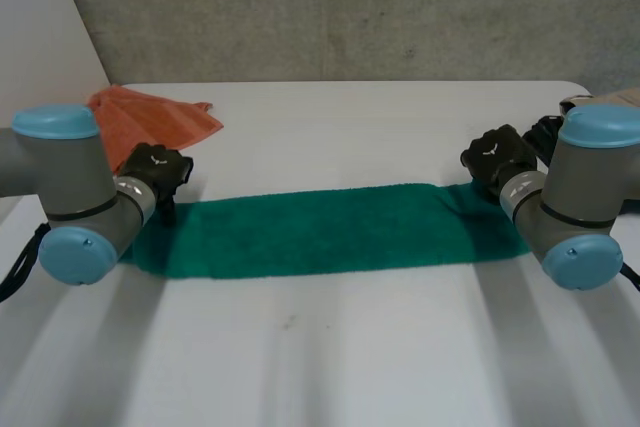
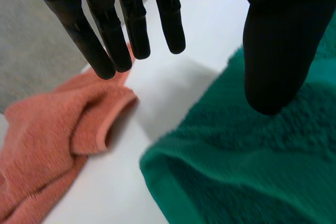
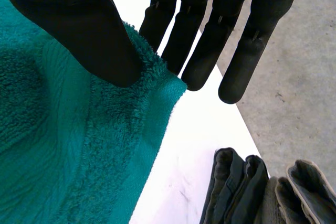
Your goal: Fold the laundry.
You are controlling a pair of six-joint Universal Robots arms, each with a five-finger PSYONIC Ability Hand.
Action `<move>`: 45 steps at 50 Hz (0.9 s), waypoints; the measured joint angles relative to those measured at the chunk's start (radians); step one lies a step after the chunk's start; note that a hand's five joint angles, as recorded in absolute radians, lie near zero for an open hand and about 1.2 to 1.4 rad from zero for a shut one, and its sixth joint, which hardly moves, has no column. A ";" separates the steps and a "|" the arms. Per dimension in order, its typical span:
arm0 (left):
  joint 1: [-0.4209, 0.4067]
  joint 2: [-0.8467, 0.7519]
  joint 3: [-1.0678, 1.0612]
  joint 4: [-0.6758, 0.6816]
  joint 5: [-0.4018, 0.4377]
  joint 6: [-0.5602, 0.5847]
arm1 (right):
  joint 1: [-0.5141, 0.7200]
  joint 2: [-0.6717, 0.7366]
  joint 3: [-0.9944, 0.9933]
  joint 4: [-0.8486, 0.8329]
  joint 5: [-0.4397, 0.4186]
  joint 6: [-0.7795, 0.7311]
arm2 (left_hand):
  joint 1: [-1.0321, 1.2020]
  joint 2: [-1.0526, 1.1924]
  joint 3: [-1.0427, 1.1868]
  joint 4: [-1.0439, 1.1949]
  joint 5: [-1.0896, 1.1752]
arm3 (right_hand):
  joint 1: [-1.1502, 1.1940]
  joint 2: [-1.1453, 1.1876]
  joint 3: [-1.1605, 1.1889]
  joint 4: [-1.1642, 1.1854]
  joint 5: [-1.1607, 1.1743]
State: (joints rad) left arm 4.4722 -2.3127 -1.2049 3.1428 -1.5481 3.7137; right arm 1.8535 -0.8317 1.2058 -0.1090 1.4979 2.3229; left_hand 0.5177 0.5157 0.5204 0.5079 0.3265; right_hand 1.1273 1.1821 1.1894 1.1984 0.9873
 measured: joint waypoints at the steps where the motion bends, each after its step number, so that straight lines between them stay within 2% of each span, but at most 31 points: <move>1: 0.002 -0.008 0.007 -0.012 -0.004 -0.001 | -0.004 -0.004 0.001 0.002 -0.002 0.006 | -0.003 -0.002 -0.003 -0.003 -0.001 | 0.000 0.000 0.000 0.000 0.000; 10: 0.013 -0.078 0.081 -0.106 -0.012 -0.001 | -0.029 -0.022 0.004 0.014 -0.031 0.044 | 0.005 0.006 0.003 0.006 0.008 | 0.000 0.000 0.000 0.000 0.000; 11: 0.013 -0.084 0.088 -0.110 -0.011 -0.001 | -0.029 -0.022 0.004 0.014 -0.032 0.045 | 0.129 0.110 0.105 0.122 0.126 | 0.000 0.000 0.000 0.000 0.000; 12: 0.014 -0.093 0.099 -0.115 -0.010 0.000 | -0.030 -0.022 0.004 0.013 -0.036 0.048 | 0.379 0.353 0.324 0.342 0.341 | 0.000 0.000 0.000 0.000 0.000; 13: 0.015 -0.103 0.112 -0.118 -0.010 0.001 | -0.030 -0.021 0.003 0.012 -0.040 0.050 | 0.525 0.494 0.466 0.484 0.479 | 0.000 0.000 0.000 0.000 0.000; 15: 0.016 -0.114 0.130 -0.117 -0.008 0.003 | -0.030 -0.019 -0.001 0.008 -0.045 0.052 | 0.585 0.540 0.529 0.547 0.541 | 0.000 0.000 0.000 0.000 0.000; 16: 0.016 -0.120 0.151 -0.108 -0.008 0.005 | -0.029 -0.014 -0.010 -0.001 -0.050 0.057 | 0.647 0.658 0.643 0.664 0.642 | 0.000 0.000 0.000 0.000 0.000; 17: 0.016 -0.121 0.167 -0.095 -0.008 0.006 | -0.028 -0.008 -0.024 -0.016 -0.053 0.064 | 0.647 0.678 0.663 0.686 0.644 | 0.000 0.000 0.001 0.000 0.000; 19: 0.015 -0.118 0.205 -0.055 -0.009 0.007 | -0.026 0.005 -0.064 -0.056 -0.054 0.084 | 0.647 0.679 0.665 0.687 0.644 | 0.000 0.000 0.002 0.001 0.000; 23: 0.007 -0.044 0.298 0.135 -0.019 -0.034 | -0.024 0.025 -0.228 -0.231 -0.008 0.196 | 0.647 0.679 0.665 0.687 0.644 | 0.000 0.000 0.003 0.001 0.000; 30: -0.018 0.169 0.316 0.448 -0.054 -0.184 | -0.035 -0.064 -0.394 -0.474 0.064 0.378 | 0.647 0.679 0.665 0.687 0.644 | 0.000 0.004 0.004 0.001 0.000; 36: -0.025 0.298 0.210 0.492 -0.041 -0.249 | -0.047 -0.153 -0.358 -0.489 0.027 0.430 | 0.647 0.681 0.669 0.688 0.644 | 0.000 0.004 0.004 0.001 0.011; 45: -0.024 0.319 -0.150 0.478 0.065 -0.239 | -0.077 -0.189 -0.038 -0.399 -0.128 0.410 | 0.647 0.683 0.672 0.691 0.644 | 0.000 0.004 0.004 0.001 0.011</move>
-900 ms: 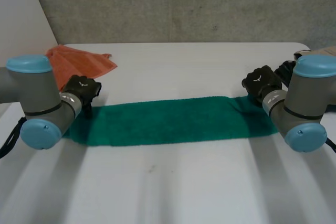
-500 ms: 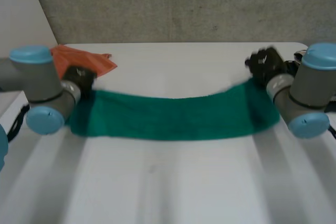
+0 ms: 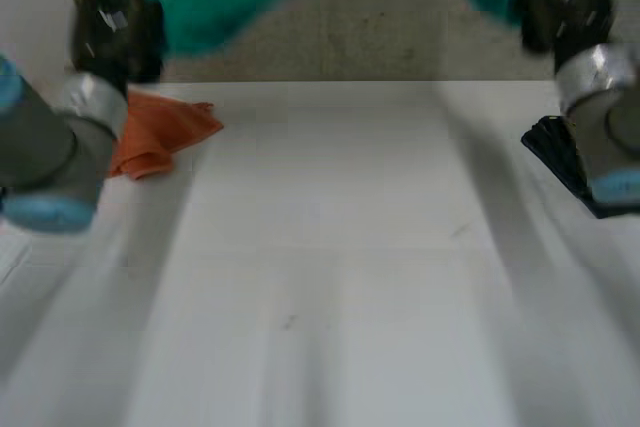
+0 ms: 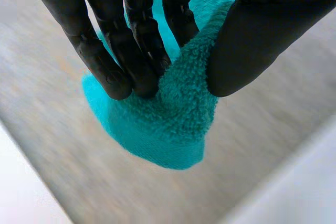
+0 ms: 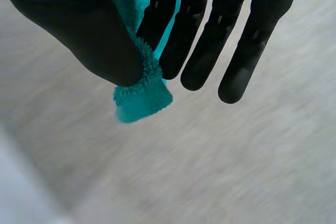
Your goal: Fold the laundry.
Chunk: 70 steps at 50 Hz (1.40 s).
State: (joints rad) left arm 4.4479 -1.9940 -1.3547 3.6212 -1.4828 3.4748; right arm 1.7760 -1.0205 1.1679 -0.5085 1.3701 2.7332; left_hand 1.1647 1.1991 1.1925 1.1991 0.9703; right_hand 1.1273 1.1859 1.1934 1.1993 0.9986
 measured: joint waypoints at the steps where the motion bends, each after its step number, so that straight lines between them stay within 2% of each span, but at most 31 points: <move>1: -0.001 -0.012 -0.041 0.012 0.014 0.007 | -0.004 0.007 0.037 0.010 -0.016 -0.009 | 0.000 0.000 0.000 0.000 0.000 | 0.000 0.000 0.000 0.000 0.000; 7: 0.005 -0.127 -0.236 0.075 0.066 0.091 | -0.039 0.071 0.240 0.106 -0.075 -0.140 | 0.000 0.000 0.000 0.000 0.000 | 0.000 0.000 0.000 0.000 0.000; 13: 0.031 -0.155 -0.348 0.011 0.062 0.219 | -0.101 0.098 0.353 0.235 -0.085 -0.338 | 0.000 0.000 0.000 0.000 0.000 | 0.000 0.000 0.000 0.000 0.000; 19: 0.039 -0.037 -0.413 -0.097 0.045 0.285 | -0.142 0.074 0.402 0.299 -0.077 -0.459 | 0.000 0.000 0.000 0.000 0.000 | 0.000 0.000 0.000 0.000 0.000; 25: 0.037 0.092 -0.456 -0.193 0.030 0.278 | -0.147 -0.008 0.428 0.378 -0.064 -0.473 | 0.000 0.000 0.000 0.000 0.000 | 0.000 0.000 0.000 0.000 0.000; 29: 0.039 0.156 -0.481 -0.284 0.028 0.279 | -0.153 -0.083 0.445 0.501 -0.044 -0.490 | 0.000 0.000 0.000 0.000 0.000 | -0.003 -0.004 -0.004 -0.004 -0.001; 30: 0.040 0.163 -0.483 -0.300 0.029 0.281 | -0.155 -0.095 0.446 0.527 -0.039 -0.495 | -0.026 -0.026 -0.026 -0.027 -0.018 | -0.019 -0.034 -0.025 -0.026 -0.022; 31: 0.041 0.174 -0.486 -0.329 0.031 0.286 | -0.158 -0.114 0.447 0.570 -0.028 -0.503 | -0.179 -0.195 -0.191 -0.176 -0.140 | -0.162 -0.191 -0.193 -0.195 -0.178; 32: 0.042 0.177 -0.486 -0.339 0.033 0.288 | -0.159 -0.120 0.447 0.586 -0.024 -0.506 | -0.272 -0.257 -0.252 -0.257 -0.219 | -0.216 -0.268 -0.267 -0.268 -0.233; 34: 0.043 0.187 -0.484 -0.377 0.040 0.297 | -0.161 -0.141 0.444 0.641 -0.008 -0.517 | -0.628 -0.599 -0.588 -0.581 -0.536 | -0.518 -0.574 -0.569 -0.572 -0.563; 37: 0.047 0.188 -0.459 -0.413 0.057 0.309 | -0.154 -0.159 0.425 0.679 0.019 -0.518 | -0.937 -0.918 -0.911 -0.927 -0.868 | -0.695 -0.756 -0.755 -0.766 -0.760; 38: 0.050 0.184 -0.441 -0.421 0.063 0.310 | -0.147 -0.161 0.415 0.679 0.027 -0.511 | -0.965 -0.975 -0.969 -0.984 -0.918 | -0.708 -0.769 -0.770 -0.791 -0.784; 43: 0.069 0.152 -0.339 -0.445 0.071 0.281 | -0.108 -0.165 0.371 0.643 0.048 -0.454 | -0.965 -0.980 -0.975 -0.992 -0.922 | -0.711 -0.771 -0.779 -0.809 -0.808; 46: 0.084 0.115 -0.258 -0.477 0.066 0.221 | -0.082 -0.162 0.352 0.615 0.053 -0.410 | -0.929 -0.958 -0.952 -0.961 -0.904 | -0.711 -0.771 -0.779 -0.809 -0.808; 52: 0.106 -0.020 -0.072 -0.629 0.056 0.050 | -0.039 -0.141 0.343 0.575 0.054 -0.359 | -0.663 -0.713 -0.709 -0.711 -0.657 | -0.711 -0.771 -0.779 -0.809 -0.808; 56: 0.107 -0.123 0.023 -0.744 0.049 -0.015 | -0.018 -0.125 0.353 0.555 0.052 -0.353 | -0.635 -0.673 -0.664 -0.666 -0.612 | -0.711 -0.770 -0.779 -0.809 -0.808; 62: 0.101 -0.203 0.067 -0.790 0.030 -0.016 | -0.008 -0.115 0.373 0.530 0.052 -0.354 | -0.649 -0.683 -0.676 -0.680 -0.627 | -0.711 -0.770 -0.779 -0.809 -0.808; 70: 0.092 -0.237 0.048 -0.706 0.001 0.038 | -0.006 -0.118 0.398 0.504 0.051 -0.355 | -0.713 -0.754 -0.748 -0.766 -0.719 | -0.711 -0.770 -0.779 -0.809 -0.808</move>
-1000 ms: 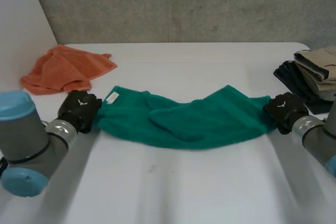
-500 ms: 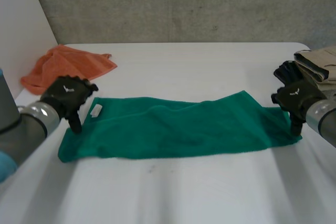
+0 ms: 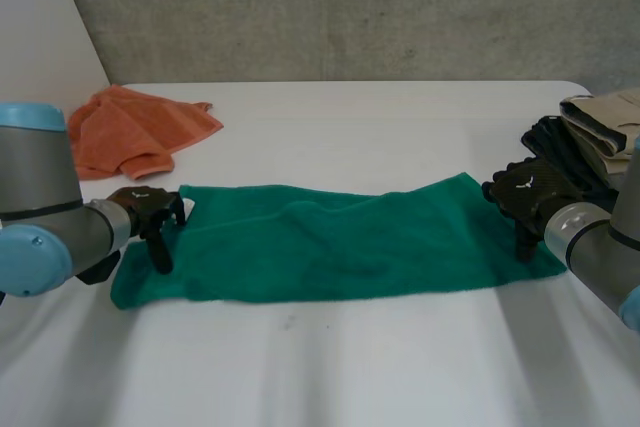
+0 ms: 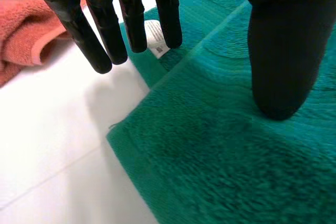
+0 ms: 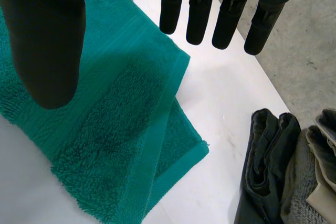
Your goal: Fold the laundry.
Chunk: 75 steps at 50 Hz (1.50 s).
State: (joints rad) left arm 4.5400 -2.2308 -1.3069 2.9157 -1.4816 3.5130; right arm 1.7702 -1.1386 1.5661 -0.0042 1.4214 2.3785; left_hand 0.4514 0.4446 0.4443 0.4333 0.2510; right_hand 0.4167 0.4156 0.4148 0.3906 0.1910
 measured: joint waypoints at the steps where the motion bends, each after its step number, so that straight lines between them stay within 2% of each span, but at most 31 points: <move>1: -0.001 -0.002 -0.003 0.016 -0.002 0.007 | 0.000 -0.001 0.003 -0.002 0.000 0.000 | 0.000 0.000 0.000 0.000 -0.001 | 0.000 0.000 0.000 0.000 0.000; 6: -0.006 -0.013 -0.010 0.049 -0.005 0.031 | -0.003 -0.006 0.010 -0.007 -0.001 0.001 | 0.057 0.061 0.056 0.064 0.069 | 0.000 0.000 0.000 0.000 0.000; 9: -0.016 -0.023 -0.018 0.059 -0.008 0.054 | -0.007 -0.011 0.016 -0.013 0.000 0.001 | 0.577 0.560 0.539 0.552 0.540 | 0.000 0.000 0.000 0.000 0.000; 10: -0.017 -0.022 -0.019 0.061 -0.010 0.058 | -0.009 -0.012 0.016 -0.014 0.000 0.000 | 0.577 0.560 0.539 0.552 0.540 | 0.000 0.000 0.000 0.000 0.000; 11: -0.019 -0.020 -0.022 0.064 -0.015 0.064 | -0.011 -0.013 0.017 -0.016 0.000 0.000 | 0.701 0.681 0.674 0.690 0.676 | 0.000 0.000 0.000 0.000 0.000; 12: -0.021 -0.015 -0.025 0.067 -0.020 0.069 | -0.013 -0.015 0.018 -0.017 0.000 -0.001 | 0.707 0.737 0.726 0.746 0.709 | 0.000 0.000 0.000 0.000 0.000; 19: -0.031 0.068 -0.059 0.130 -0.073 0.074 | -0.022 -0.022 0.016 -0.023 0.001 -0.005 | 0.707 0.749 0.740 0.761 0.709 | 0.000 0.000 0.000 0.000 0.000; 22: -0.039 0.138 -0.091 0.198 -0.091 0.069 | -0.025 -0.024 0.012 -0.024 0.002 -0.006 | 0.707 0.749 0.740 0.761 0.709 | 0.000 0.000 0.000 0.000 0.000; 27: -0.049 0.190 -0.122 0.264 -0.080 0.077 | -0.023 -0.023 0.008 -0.020 0.000 -0.007 | 0.707 0.749 0.740 0.761 0.709 | 0.000 0.000 0.000 0.000 0.000; 34: -0.063 0.260 -0.147 0.242 -0.047 0.097 | -0.015 -0.014 -0.040 -0.026 -0.014 0.004 | 0.707 0.750 0.741 0.761 0.709 | -0.078 0.000 -0.078 -0.064 -0.066; 40: -0.100 0.394 -0.153 0.219 -0.013 0.095 | 0.000 0.026 -0.174 -0.029 -0.092 0.039 | 0.707 0.752 0.743 0.762 0.709 | -0.181 0.000 -0.198 -0.168 -0.147; 43: -0.141 0.493 -0.158 0.212 0.012 0.096 | 0.014 0.080 -0.302 -0.018 -0.183 0.078 | 0.707 0.752 0.743 0.762 0.709 | -0.181 0.000 -0.202 -0.179 -0.147; 51: -0.236 0.673 -0.209 0.197 0.061 0.142 | 0.074 0.300 -0.657 0.127 -0.397 0.234 | 0.707 0.752 0.744 0.762 0.709 | -0.181 0.000 -0.202 -0.179 -0.147; 59: -0.279 0.778 -0.278 0.223 0.096 0.194 | 0.150 0.511 -0.848 0.290 -0.495 0.291 | 0.707 0.753 0.745 0.762 0.709 | -0.181 0.000 -0.202 -0.179 -0.146; 61: -0.281 0.791 -0.291 0.238 0.102 0.199 | 0.167 0.554 -0.869 0.314 -0.496 0.282 | 0.707 0.753 0.745 0.764 0.709 | -0.150 0.008 -0.153 -0.131 -0.098; 65: -0.267 0.799 -0.309 0.273 0.109 0.200 | 0.186 0.621 -0.910 0.324 -0.462 0.252 | 0.707 0.753 0.745 0.765 0.709 | 0.543 0.567 0.509 0.526 0.550; 67: -0.256 0.799 -0.312 0.286 0.110 0.199 | 0.184 0.632 -0.935 0.304 -0.422 0.249 | 0.707 0.753 0.745 0.765 0.709 | 0.712 0.725 0.705 0.719 0.737; 70: -0.231 0.791 -0.310 0.311 0.112 0.199 | 0.175 0.631 -0.986 0.233 -0.313 0.267 | 0.707 0.754 0.748 0.765 0.709 | 0.721 0.765 0.768 0.798 0.785; 74: -0.178 0.737 -0.267 0.375 0.108 0.201 | 0.154 0.551 -1.018 0.054 -0.137 0.342 | 0.707 0.756 0.750 0.765 0.709 | 0.721 0.765 0.772 0.804 0.785; 75: -0.169 0.723 -0.254 0.390 0.105 0.201 | 0.151 0.536 -1.015 0.029 -0.123 0.351 | 0.707 0.756 0.750 0.765 0.709 | 0.721 0.765 0.772 0.804 0.785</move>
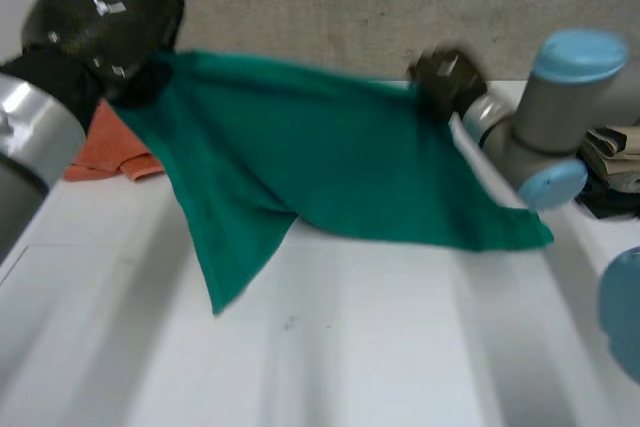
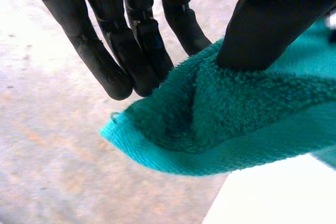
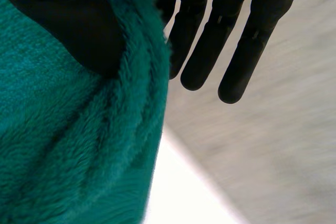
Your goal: Fold the laundry.
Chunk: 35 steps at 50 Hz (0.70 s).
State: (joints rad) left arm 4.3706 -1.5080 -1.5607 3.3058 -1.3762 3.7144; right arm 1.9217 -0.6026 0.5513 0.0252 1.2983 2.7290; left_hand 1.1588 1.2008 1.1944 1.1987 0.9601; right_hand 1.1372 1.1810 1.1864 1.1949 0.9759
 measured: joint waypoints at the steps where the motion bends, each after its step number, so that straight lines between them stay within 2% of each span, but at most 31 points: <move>1: 0.009 -0.018 0.018 0.018 -0.003 0.001 | -0.005 -0.032 0.009 -0.050 0.024 0.015 | 0.000 0.000 0.000 0.000 0.000 | 0.000 0.000 0.000 0.000 0.000; 6: 0.057 -0.166 0.189 0.158 -0.068 -0.002 | -0.028 -0.225 0.121 -0.328 0.078 0.057 | 0.000 0.000 0.000 0.000 0.000 | 0.000 0.000 0.000 0.001 0.000; 11: 0.063 -0.257 0.304 0.212 -0.149 -0.032 | -0.036 -0.353 0.256 -0.447 0.066 0.037 | 0.000 0.000 0.000 0.000 0.000 | 0.000 0.000 0.000 0.002 0.000; 18: 0.052 -0.282 0.218 0.187 -0.166 -0.094 | -0.040 -0.420 0.470 -0.397 0.051 -0.037 | 0.000 0.000 0.000 0.000 0.000 | 0.000 0.000 0.000 0.002 0.003; 21: 0.051 -0.284 0.190 0.187 -0.163 -0.099 | -0.039 -0.424 0.504 -0.383 0.049 -0.048 | 0.000 0.000 0.000 0.000 0.000 | 0.000 0.000 0.000 0.003 0.009; 23: 0.053 -0.308 0.064 0.207 -0.147 -0.105 | -0.032 -0.424 0.647 -0.330 0.046 -0.088 | 0.000 0.000 0.000 0.000 0.000 | 0.000 0.000 0.004 0.003 0.020; 31: 0.053 -0.384 -0.117 0.256 -0.134 -0.076 | -0.022 -0.382 0.822 -0.257 0.050 -0.133 | 0.000 0.000 0.000 0.000 0.000 | -0.006 -0.008 -0.005 -0.007 0.021; 35: 0.052 -0.408 -0.189 0.267 -0.129 -0.055 | -0.024 -0.360 0.845 -0.185 0.058 -0.147 | 0.000 0.000 0.000 0.000 0.000 | -0.432 -0.477 -0.473 -0.478 -0.429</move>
State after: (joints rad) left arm 4.4227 -1.9156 -1.7496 3.5723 -1.5050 3.6598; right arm 1.8982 -0.9630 1.3958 -0.1597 1.3561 2.5823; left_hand 1.1588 1.2009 1.1944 1.1989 0.9601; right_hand 0.7054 0.7037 0.7136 0.7172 0.5465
